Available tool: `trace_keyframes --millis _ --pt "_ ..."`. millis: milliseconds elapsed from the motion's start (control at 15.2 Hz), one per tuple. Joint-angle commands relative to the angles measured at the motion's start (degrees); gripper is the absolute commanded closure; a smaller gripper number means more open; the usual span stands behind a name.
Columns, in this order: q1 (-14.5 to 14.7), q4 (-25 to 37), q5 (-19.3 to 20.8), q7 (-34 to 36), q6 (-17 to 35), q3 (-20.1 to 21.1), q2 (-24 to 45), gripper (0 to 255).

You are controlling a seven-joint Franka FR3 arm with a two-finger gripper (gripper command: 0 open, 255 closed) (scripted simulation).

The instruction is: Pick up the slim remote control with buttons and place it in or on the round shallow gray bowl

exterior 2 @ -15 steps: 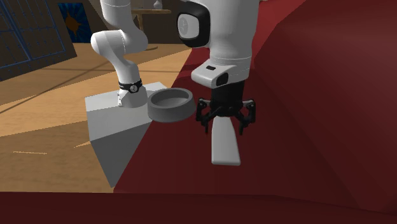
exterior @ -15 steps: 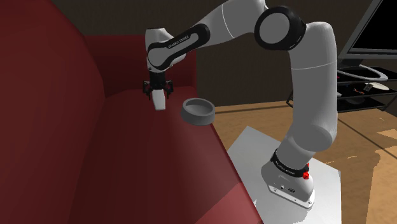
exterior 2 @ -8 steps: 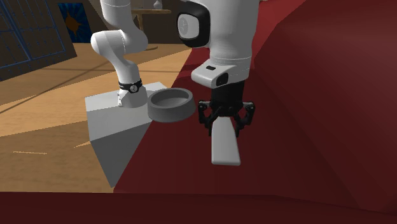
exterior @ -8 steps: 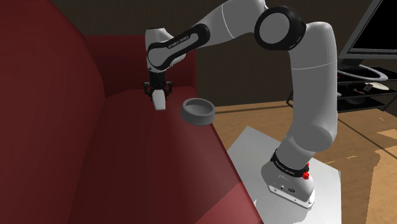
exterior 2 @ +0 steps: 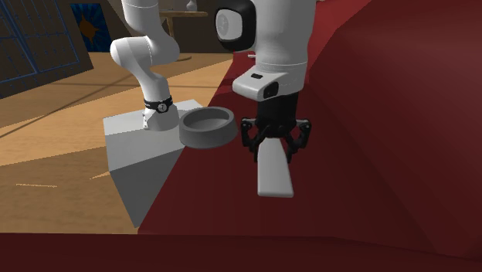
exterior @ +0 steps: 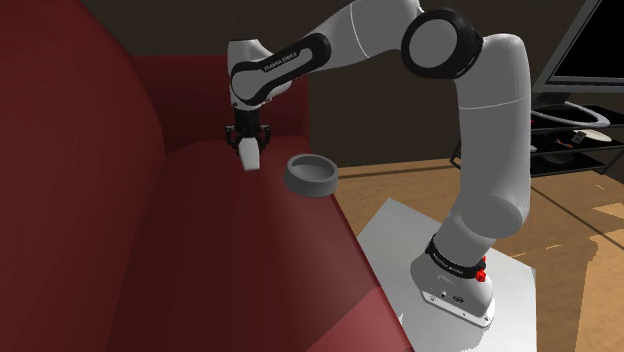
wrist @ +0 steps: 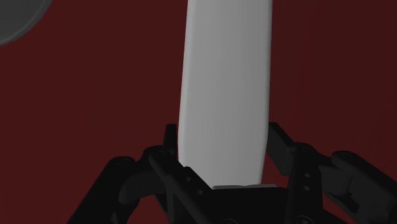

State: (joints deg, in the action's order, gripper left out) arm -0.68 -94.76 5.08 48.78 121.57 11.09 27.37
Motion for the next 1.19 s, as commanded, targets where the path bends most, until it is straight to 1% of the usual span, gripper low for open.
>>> trace_keyframes --millis 0,1122 --pt "-0.1 0.1 -0.2 -0.1 -1.0 0.1 -0.9 255" --pt "-0.2 7.6 -1.2 -0.6 -12.4 0.6 -4.9 255"
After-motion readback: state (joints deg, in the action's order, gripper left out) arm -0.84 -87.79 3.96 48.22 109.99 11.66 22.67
